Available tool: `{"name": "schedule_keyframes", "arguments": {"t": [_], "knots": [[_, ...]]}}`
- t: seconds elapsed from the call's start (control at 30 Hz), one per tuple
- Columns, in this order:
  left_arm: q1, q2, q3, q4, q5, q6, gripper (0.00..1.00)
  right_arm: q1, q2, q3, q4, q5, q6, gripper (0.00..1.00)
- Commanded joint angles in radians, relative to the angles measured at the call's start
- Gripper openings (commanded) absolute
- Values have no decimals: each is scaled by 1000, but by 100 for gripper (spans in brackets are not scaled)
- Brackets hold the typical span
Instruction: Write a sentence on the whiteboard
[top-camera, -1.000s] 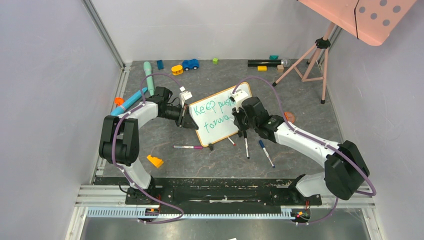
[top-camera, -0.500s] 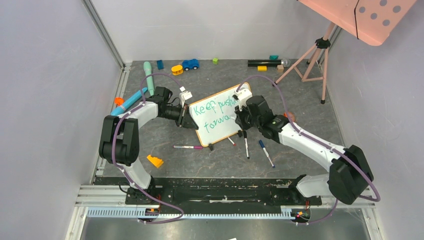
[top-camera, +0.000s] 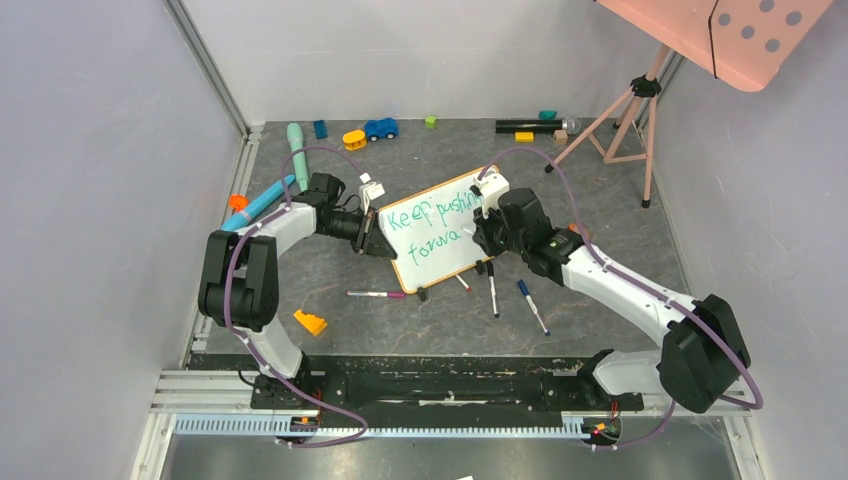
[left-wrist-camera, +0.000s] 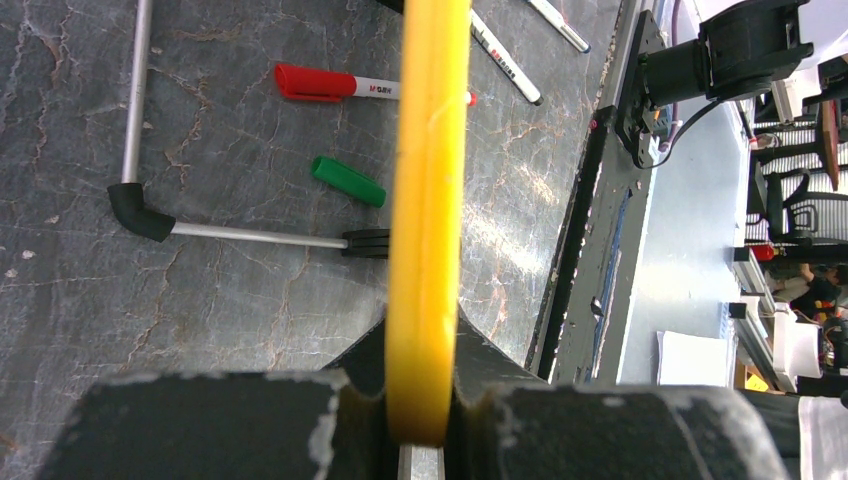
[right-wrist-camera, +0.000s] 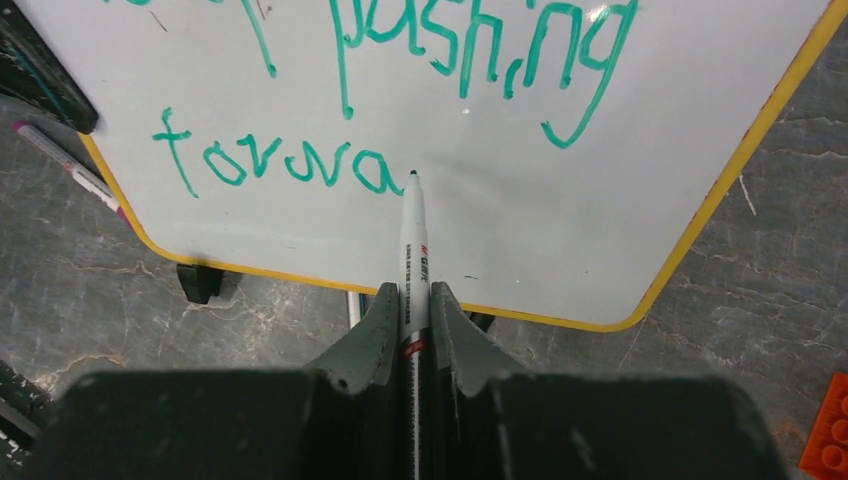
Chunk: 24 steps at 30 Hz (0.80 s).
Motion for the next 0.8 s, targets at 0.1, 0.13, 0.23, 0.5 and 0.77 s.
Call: {"name": "schedule_keyframes", "arguments": {"t": [0.1,0.13,0.23,0.5,0.77], "knots": [[-52,42,-36,-99,-106,83,2,-8,19,28,33,31,-6,0],[-52,42,-36,-99,-106,83,2,-8,21,28,34,31,-6,0],[-51,41,-37,-99,-110,83,2,-10,28,29,39,26,-6,0],[-52,31,-41,-99,-111,88,2,-10,43,35,50,7,-9,0],[-52,31,-41,-99,-112,88,2,-10,71,48,55,-2,-17,0]]}}
